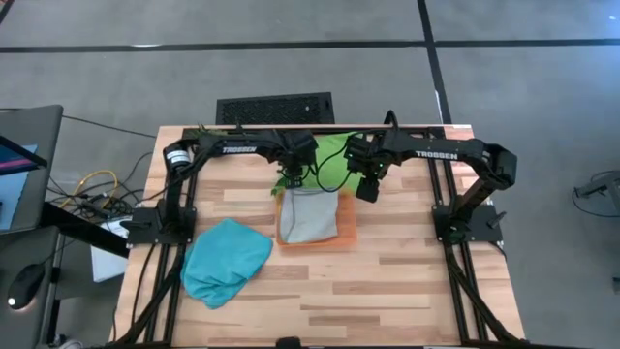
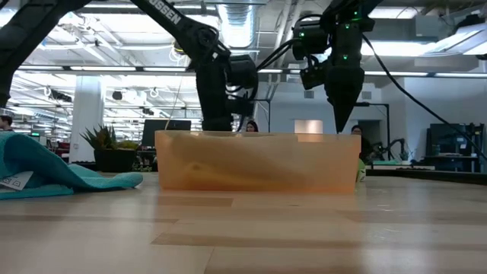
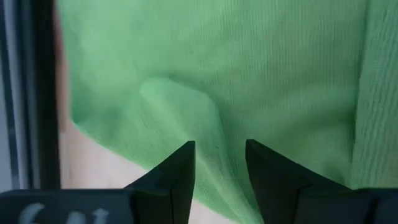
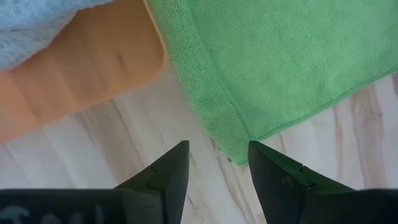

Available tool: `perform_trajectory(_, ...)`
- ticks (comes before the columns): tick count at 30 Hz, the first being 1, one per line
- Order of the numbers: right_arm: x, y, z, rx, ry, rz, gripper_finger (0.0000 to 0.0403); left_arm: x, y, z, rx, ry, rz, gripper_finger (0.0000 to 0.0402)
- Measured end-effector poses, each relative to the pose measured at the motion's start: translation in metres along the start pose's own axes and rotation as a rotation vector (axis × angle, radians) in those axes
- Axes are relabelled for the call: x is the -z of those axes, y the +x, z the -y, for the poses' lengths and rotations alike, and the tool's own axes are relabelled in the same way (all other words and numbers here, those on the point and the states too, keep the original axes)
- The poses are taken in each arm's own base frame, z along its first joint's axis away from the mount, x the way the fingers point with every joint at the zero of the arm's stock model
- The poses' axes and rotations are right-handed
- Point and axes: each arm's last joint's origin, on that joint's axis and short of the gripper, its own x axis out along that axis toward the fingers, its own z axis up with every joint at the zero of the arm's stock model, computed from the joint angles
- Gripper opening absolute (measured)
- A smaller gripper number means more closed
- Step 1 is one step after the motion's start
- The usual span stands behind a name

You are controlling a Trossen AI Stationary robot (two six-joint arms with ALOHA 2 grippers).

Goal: Sort microfiber towel by color & place in baskets
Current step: Fold the green towel

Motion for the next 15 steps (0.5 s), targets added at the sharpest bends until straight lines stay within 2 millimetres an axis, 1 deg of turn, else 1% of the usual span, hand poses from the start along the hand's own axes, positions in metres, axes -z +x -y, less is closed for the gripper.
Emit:
perform_trajectory(5,0.000,0.000,0.000,0.000,0.008,0.000,0.0189,0.004,0.017,0.001,-0.020,0.010,-0.062,0.0135)
perform_trajectory(10,0.000,0.000,0.000,0.000,0.008,-0.001,0.0187,0.001,0.020,-0.001,-0.043,0.020,-0.046,0.0132)
perform_trajectory(12,0.000,0.000,0.000,0.000,0.008,-0.001,0.0185,0.000,0.018,-0.001,-0.048,0.026,-0.034,0.0121)
perform_trajectory(15,0.000,0.000,0.000,0.000,0.008,-0.001,0.0184,-0.002,0.014,-0.006,-0.069,0.037,-0.025,0.0081)
